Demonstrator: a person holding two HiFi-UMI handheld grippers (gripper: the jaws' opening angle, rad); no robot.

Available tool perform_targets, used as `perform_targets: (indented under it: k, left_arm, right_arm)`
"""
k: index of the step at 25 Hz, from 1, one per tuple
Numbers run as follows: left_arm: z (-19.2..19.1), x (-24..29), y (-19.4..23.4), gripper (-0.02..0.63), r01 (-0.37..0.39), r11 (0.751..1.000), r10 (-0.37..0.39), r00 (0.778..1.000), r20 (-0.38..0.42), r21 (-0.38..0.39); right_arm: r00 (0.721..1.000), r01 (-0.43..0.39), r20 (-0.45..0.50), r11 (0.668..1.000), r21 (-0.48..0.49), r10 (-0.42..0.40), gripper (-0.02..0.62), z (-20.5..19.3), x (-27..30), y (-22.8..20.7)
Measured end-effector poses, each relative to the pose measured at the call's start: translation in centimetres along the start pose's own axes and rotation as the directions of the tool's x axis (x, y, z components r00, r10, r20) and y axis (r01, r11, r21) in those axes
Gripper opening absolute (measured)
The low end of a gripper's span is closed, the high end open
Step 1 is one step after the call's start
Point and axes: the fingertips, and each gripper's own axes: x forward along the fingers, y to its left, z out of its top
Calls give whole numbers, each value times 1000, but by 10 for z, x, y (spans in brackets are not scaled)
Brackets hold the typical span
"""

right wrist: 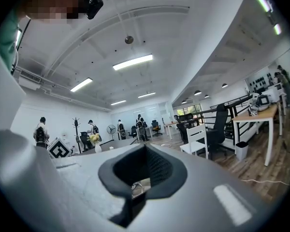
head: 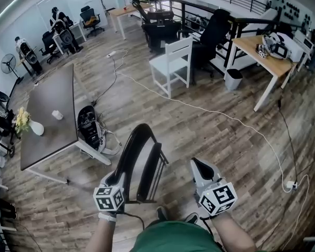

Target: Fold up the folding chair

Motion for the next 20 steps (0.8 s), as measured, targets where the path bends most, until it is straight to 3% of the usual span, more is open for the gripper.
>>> perform_targets:
  k: [20]
  left_arm:
    - [-1, -1, -4, 143, 2, 1000, -2, 1000, -4, 1]
  right_arm:
    - [1000, -15, -15, 1000, 13, 15, 3, -3, -1, 2]
